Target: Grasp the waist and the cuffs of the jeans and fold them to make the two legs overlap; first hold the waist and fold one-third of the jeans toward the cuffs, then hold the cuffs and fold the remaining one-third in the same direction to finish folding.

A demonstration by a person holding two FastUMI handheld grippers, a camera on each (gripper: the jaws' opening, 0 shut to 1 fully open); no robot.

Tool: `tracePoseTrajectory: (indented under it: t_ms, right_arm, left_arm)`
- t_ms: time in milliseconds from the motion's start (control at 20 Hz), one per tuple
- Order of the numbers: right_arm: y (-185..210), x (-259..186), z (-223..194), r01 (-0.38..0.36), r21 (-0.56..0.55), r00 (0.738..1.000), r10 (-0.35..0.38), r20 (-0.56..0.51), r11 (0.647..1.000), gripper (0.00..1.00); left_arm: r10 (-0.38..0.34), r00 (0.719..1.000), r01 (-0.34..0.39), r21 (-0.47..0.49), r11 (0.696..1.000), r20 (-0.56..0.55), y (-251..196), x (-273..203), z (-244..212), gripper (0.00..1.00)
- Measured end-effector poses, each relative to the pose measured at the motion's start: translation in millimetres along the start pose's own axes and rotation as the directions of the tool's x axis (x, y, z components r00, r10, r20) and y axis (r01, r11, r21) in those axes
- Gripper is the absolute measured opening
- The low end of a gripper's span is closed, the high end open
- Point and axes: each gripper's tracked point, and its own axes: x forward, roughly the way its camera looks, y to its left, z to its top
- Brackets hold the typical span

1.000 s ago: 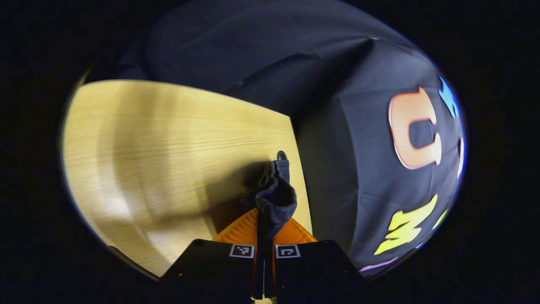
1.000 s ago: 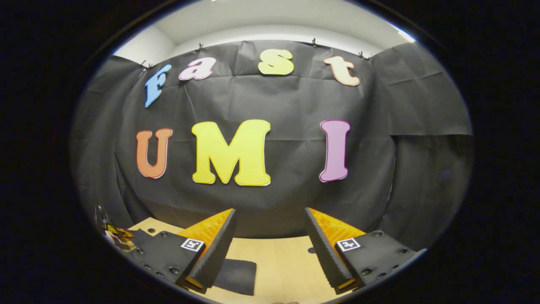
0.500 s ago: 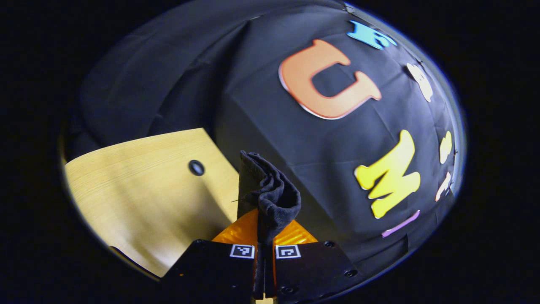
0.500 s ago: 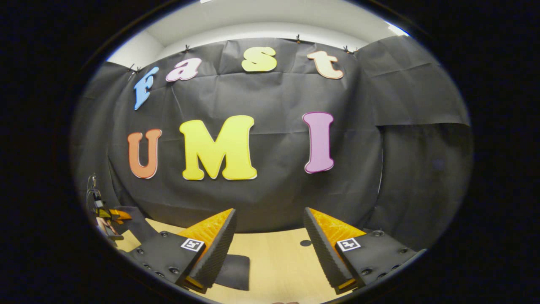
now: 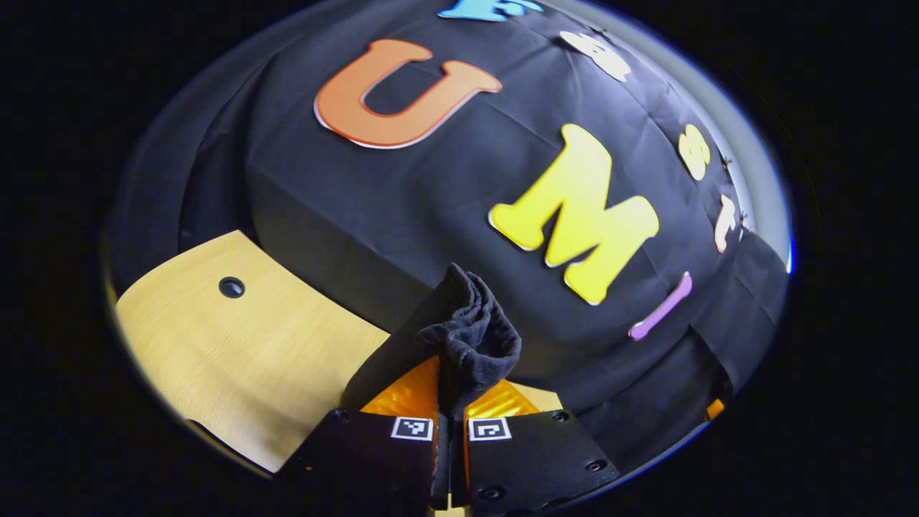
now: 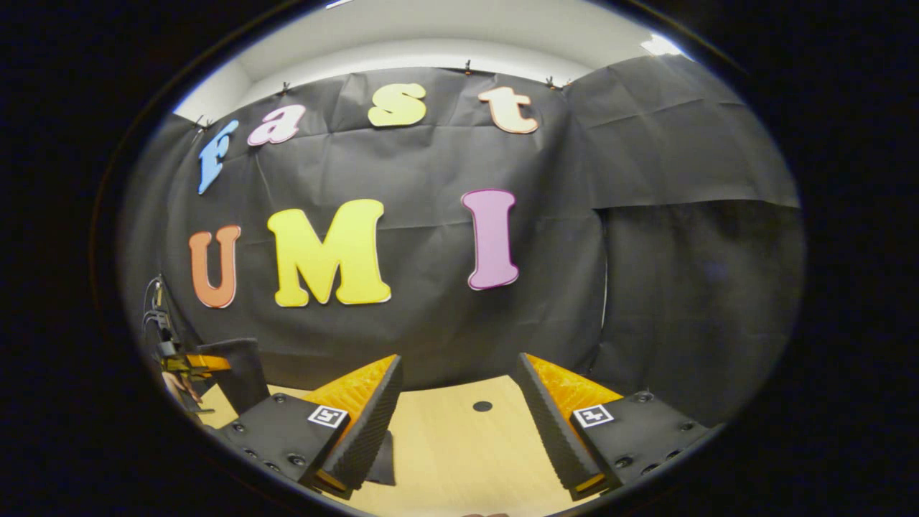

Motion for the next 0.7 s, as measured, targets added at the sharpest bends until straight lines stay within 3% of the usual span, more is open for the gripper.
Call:
tracePoseTrajectory:
  t_ms: [150,350,550,700]
  right_arm:
    - [-10,-6,-3,0.022,0.005,1.0,-0.022,-0.008,1.0,0.99]
    - [-20,-14,-3,0.047,-0.005,0.999,-0.047,-0.009,0.999,1.0]
    - [-34,-24,-6,0.082,-0.004,0.996,-0.082,-0.02,0.997,1.0]
    - [-42,-27,-11,0.102,0.001,0.994,-0.102,-0.034,0.995,1.0]
  left_arm:
    - [-0.002,0.999,0.007,0.128,0.992,-0.036,-26,14,-35,0.04]
    - [-0.025,0.992,0.063,0.307,0.95,-0.126,-68,27,-93,0.04]
    - [-0.016,0.977,0.117,0.474,0.873,-0.21,-76,58,-161,0.04]
    - [0.009,0.959,0.147,0.526,0.838,-0.282,-66,66,-207,0.04]
